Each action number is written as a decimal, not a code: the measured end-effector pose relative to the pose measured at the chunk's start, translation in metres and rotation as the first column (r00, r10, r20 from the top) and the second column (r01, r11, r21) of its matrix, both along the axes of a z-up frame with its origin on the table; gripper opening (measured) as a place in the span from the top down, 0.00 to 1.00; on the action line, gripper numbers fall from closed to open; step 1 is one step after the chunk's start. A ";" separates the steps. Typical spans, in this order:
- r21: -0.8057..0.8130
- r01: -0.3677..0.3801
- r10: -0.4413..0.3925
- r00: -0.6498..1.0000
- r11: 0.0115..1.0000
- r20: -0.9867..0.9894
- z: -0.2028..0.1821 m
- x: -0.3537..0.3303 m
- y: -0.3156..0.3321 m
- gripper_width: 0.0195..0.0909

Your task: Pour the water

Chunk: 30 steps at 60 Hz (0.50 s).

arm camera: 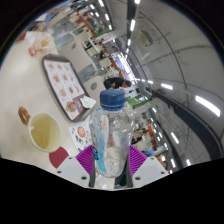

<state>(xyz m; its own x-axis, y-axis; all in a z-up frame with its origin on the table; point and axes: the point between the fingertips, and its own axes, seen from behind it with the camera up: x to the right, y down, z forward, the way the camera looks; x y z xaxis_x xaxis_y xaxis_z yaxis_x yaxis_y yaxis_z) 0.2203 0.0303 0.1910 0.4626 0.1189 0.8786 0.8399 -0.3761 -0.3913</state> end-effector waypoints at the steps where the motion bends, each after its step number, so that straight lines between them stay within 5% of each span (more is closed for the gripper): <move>1: 0.001 0.003 -0.003 0.998 1.000 -0.057 0.000 -0.001 0.000 0.69; 14: -0.033 0.107 -0.101 0.735 0.994 -0.670 -0.036 0.001 0.009 0.68; 30: -0.097 0.087 -0.128 0.511 0.991 -0.850 -0.104 -0.013 0.016 0.67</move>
<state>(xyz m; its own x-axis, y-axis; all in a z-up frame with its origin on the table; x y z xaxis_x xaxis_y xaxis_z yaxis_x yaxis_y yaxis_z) 0.2075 0.0467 0.0872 0.9981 0.0370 0.0501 0.0617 -0.4708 -0.8801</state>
